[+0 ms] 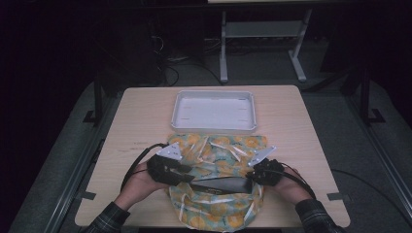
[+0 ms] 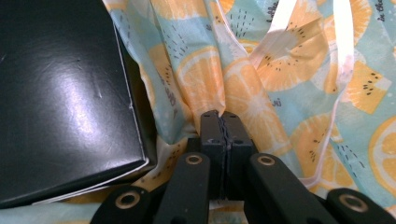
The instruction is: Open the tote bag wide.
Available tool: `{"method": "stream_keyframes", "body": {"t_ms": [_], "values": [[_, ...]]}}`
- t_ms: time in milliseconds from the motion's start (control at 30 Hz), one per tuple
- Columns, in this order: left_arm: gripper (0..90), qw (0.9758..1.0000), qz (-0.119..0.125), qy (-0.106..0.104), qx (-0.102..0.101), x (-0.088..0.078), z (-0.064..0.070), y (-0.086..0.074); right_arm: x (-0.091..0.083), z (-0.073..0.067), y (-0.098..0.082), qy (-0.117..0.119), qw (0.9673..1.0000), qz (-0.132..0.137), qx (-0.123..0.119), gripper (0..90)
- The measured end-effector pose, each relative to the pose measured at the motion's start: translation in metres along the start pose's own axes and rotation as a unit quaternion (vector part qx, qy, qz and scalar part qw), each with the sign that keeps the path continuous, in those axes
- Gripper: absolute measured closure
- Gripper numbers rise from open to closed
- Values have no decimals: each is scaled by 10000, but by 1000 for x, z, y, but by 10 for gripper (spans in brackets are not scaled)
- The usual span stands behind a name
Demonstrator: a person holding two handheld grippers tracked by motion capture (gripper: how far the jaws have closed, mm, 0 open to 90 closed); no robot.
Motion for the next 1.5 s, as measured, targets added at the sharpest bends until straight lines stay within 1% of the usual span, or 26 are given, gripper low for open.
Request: {"method": "stream_keyframes", "body": {"t_ms": [100, 200, 300, 400, 533, 633, 700, 733, 767, 800, 833, 867, 900, 933, 1033, 1067, 1133, 1200, 1267, 1300, 1333, 1400, 1500], "values": [[599, 10000, -35, -14, 78, 10, 0, 4, 0, 0, 0, 5, 10000, 0, 1, 886], [585, 9999, -54, -7, 136, 16, 1, 7, 0, 0, 0, 5, 10000, 1, 2, 886], [578, 9997, -99, 40, 225, 22, 1, 10, 0, 0, 0, 4, 10000, 0, -2, 886], [585, 9993, -174, 159, 304, 26, 1, 10, 0, 0, 0, 4, 10000, 0, -7, 886], [651, 9988, -187, 259, 367, 27, 0, 10, 0, 0, 0, 0, 10000, -3, -22, 886], [744, 9984, -236, 273, 440, 27, -2, 10, 0, 0, 0, -3, 10000, -17, -35, 886], [817, 9988, -174, 259, 372, 28, -3, 11, 0, 0, 0, -12, 10000, -4, -36, 886], [854, 9986, -210, 238, 412, 27, -4, 11, 0, 0, 0, -13, 10000, -3, -37, 886], [883, 9990, -163, 237, 349, 28, -5, 12, 0, 0, 0, -12, 10000, -2, -45, 886], [893, 9990, -162, 225, 361, 27, -6, 12, 0, 0, 0, -10, 10000, -3, -44, 886], [896, 9990, -160, 217, 361, 26, -7, 12, 0, 0, 0, -9, 10000, -2, -45, 886], [897, 9994, -72, 229, 255, 26, -8, 13, 0, 0, 0, -7, 10000, -2, -46, 886], [898, 9994, -65, 223, 251, 24, -10, 13, 0, 0, 0, -9, 10000, -2, -52, 886], [899, 9995, -11, 246, 198, 23, -11, 13, 0, 0, 0, -9, 10000, 1, -64, 886], [900, 9995, 24, 274, 172, 20, -16, 14, 0, 0, 0, -8, 10000, -3, -78, 887], [900, 9992, 5, 328, 225, 19, -18, 14, 0, 0, 0, -10, 9999, -16, -103, 887], [900, 9992, 57, 363, 158, 18, -21, 14, 0, -1, 0, 11, 9999, -17, -113, 888], [900, 9991, 34, 386, 175, 18, -25, 13, 0, -2, 0, 8, 9999, -11, -124, 888], [900, 9991, 64, 411, 113, 18, -29, 13, 0, -2, 0, 8, 9999, -12, -132, 889], [900, 9991, 12, 401, 121, 18, -32, 12, 0, -2, 0, 10, 9999, -12, -132, 889], [900, 9991, 59, 423, 43, 20, -35, 11, 0, -3, 0, 27, 10000, -5, -95, 889], [900, 9992, 15, 407, 37, 21, -41, 9, 0, -2, 0, 24, 9999, -13, -148, 889], [900, 9991, -6, 425, -94, 26, -49, 6, 0, -3, 0, 21, 9999, -13, -165, 890]]}}
Point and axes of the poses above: each handheld gripper's, and its own axes: x roughly forward along the jaws, y roughly out of its top, z roughly to its right, the point moved 5 cm from there along x, roughly forward along the jaws, and after that the axes turned 11 degrees about x, right-handed, at the moved point
